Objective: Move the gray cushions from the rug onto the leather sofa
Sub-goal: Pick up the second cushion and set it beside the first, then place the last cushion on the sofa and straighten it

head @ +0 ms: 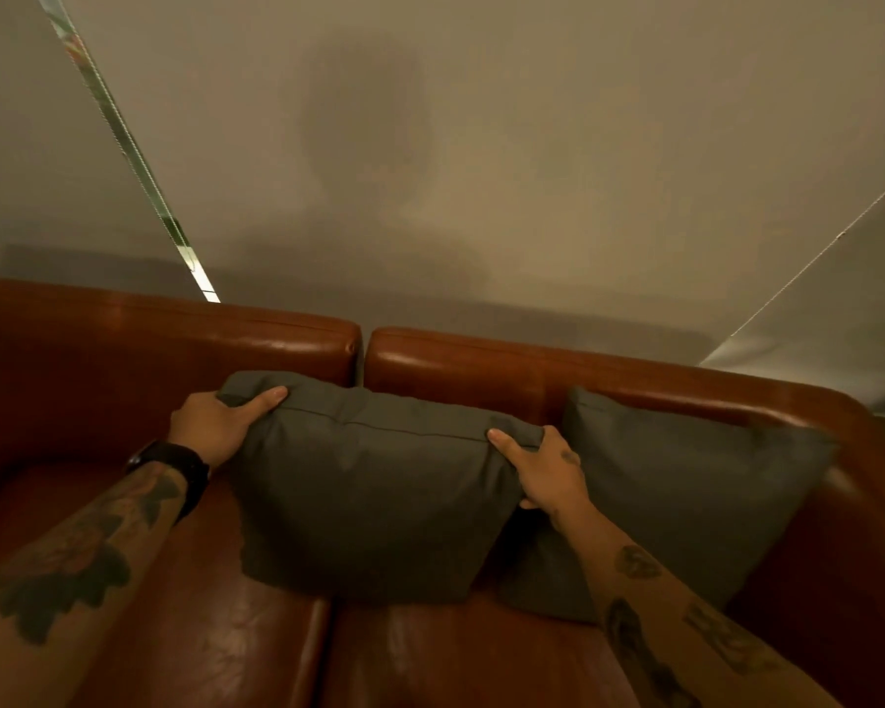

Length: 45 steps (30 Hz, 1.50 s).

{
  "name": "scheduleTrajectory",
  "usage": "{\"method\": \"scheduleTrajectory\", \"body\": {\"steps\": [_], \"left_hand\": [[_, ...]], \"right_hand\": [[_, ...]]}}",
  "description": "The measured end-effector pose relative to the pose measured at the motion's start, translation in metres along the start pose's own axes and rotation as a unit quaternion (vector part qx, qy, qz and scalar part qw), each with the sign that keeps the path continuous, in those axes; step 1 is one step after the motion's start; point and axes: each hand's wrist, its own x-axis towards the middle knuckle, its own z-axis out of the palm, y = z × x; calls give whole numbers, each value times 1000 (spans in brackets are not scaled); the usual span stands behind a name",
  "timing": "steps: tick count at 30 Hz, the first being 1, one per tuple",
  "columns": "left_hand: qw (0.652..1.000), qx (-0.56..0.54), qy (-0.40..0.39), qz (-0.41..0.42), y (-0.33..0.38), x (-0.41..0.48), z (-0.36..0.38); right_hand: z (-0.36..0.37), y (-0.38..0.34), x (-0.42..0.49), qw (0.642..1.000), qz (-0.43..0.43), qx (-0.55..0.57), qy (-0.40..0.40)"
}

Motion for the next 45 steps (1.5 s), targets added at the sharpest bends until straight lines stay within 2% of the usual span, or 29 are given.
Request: {"method": "scheduleTrajectory", "body": {"steps": [6, 8, 11, 15, 18, 21, 25, 29, 33, 38, 42, 45], "left_hand": [[998, -26, -4, -51, 2, 45, -7], [998, -5, -20, -63, -6, 52, -5], [997, -10, -63, -38, -24, 56, 1], [983, 40, -176, -15, -40, 52, 13], [978, 53, -201, -16, -43, 50, 16], [980, 89, -176, 2, -40, 43, 8], [976, 163, -120, 85, -22, 22, -25], [970, 198, -60, 130, -15, -7, -80], [974, 189, -24, 122, -34, -39, -146], [982, 168, 38, 73, -115, -91, -242], [985, 137, 100, -6, -230, -148, -338], [982, 101, 147, -63, -316, -192, -407]], "right_hand": [[26, -26, 36, 998, -4, -51, -26], [38, -31, 43, 998, 0, -38, -47], [53, -35, 54, 999, -9, 5, -52], [56, -44, 68, 998, -14, 41, -54], [56, -46, 70, 998, -19, 28, -49], [53, -52, 63, 996, -52, -69, -13], [47, -82, 46, 950, -177, -255, 15], [63, -135, 23, 922, -255, -285, -61], [107, -187, -23, 894, -326, -293, -94], [204, -230, -116, 841, -413, -303, -174], [317, -242, -226, 785, -449, -331, -270], [401, -237, -312, 748, -469, -353, -309]]}}
